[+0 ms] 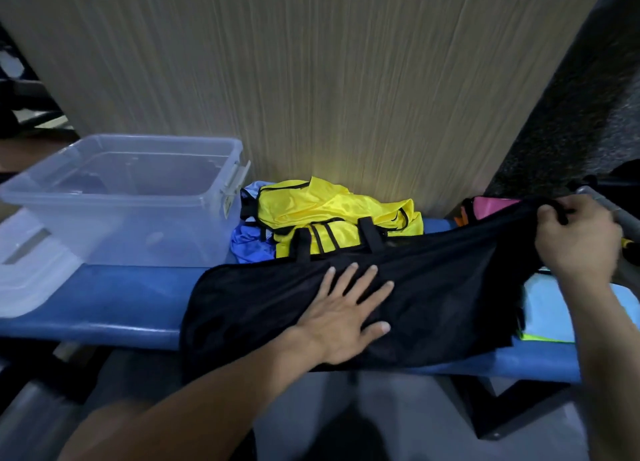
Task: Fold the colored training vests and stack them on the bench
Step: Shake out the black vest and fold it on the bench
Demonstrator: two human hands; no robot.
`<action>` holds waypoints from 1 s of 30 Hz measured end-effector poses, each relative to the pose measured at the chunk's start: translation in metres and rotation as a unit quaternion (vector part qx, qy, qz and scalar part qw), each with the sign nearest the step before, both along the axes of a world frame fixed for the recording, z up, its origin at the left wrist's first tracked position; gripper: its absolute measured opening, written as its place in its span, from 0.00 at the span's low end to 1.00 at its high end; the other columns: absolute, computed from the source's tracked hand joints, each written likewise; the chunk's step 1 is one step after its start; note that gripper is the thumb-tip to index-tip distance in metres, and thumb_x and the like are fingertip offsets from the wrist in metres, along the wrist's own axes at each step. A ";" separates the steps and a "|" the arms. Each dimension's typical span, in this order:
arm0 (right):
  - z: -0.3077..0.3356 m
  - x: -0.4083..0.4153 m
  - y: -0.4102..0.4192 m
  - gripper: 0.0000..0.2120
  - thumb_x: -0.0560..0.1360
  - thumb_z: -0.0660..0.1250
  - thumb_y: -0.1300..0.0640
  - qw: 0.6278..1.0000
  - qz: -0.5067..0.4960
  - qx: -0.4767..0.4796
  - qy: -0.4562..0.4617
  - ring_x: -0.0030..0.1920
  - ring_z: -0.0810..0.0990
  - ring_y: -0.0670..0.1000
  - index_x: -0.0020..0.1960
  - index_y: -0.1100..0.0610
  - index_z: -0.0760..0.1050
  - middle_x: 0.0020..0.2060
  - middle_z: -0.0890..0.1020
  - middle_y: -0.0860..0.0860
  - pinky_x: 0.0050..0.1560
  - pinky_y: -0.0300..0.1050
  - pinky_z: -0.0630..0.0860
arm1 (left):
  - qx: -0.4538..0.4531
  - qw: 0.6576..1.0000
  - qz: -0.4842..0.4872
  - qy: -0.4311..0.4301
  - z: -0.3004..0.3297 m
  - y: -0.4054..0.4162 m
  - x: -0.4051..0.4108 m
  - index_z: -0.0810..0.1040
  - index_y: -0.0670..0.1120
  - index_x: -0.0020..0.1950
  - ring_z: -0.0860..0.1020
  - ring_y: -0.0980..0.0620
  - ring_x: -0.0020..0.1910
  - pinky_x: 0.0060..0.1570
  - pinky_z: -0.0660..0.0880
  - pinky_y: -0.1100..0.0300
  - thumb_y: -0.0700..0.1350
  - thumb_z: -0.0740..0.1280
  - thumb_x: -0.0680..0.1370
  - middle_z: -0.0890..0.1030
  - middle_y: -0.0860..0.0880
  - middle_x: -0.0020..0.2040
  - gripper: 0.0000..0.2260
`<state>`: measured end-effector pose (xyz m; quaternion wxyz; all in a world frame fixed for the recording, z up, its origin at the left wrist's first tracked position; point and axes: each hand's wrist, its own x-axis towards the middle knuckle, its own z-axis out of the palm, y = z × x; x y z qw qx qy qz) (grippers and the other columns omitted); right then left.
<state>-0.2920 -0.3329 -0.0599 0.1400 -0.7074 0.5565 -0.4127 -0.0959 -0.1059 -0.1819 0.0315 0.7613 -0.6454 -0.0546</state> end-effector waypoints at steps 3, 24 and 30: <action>0.013 -0.008 0.010 0.21 0.75 0.61 0.47 1.000 -0.013 -0.013 0.010 0.54 0.80 0.70 0.57 0.62 0.77 0.48 0.83 0.65 0.57 0.62 0.76 | -0.005 0.999 -0.030 0.016 0.003 -0.010 0.000 0.43 0.59 0.83 0.35 0.49 0.81 0.78 0.35 0.44 0.64 0.47 0.84 0.39 0.53 0.83 0.29; 0.011 0.210 0.236 0.07 0.75 0.67 0.52 0.895 0.418 0.022 0.154 0.53 0.79 0.63 0.49 0.54 0.79 0.47 0.84 0.58 0.48 0.51 0.75 | -0.322 0.671 0.270 0.611 0.076 0.110 0.099 0.82 0.44 0.48 0.80 0.49 0.39 0.42 0.78 0.53 0.42 0.59 0.84 0.81 0.44 0.40 0.12; -0.037 0.242 0.253 0.06 0.78 0.68 0.52 0.791 0.566 0.155 0.177 0.50 0.82 0.56 0.50 0.53 0.74 0.47 0.84 0.53 0.46 0.46 0.72 | -0.255 0.634 0.368 0.631 0.058 0.126 0.127 0.86 0.45 0.49 0.85 0.46 0.45 0.50 0.80 0.51 0.59 0.64 0.81 0.86 0.42 0.47 0.20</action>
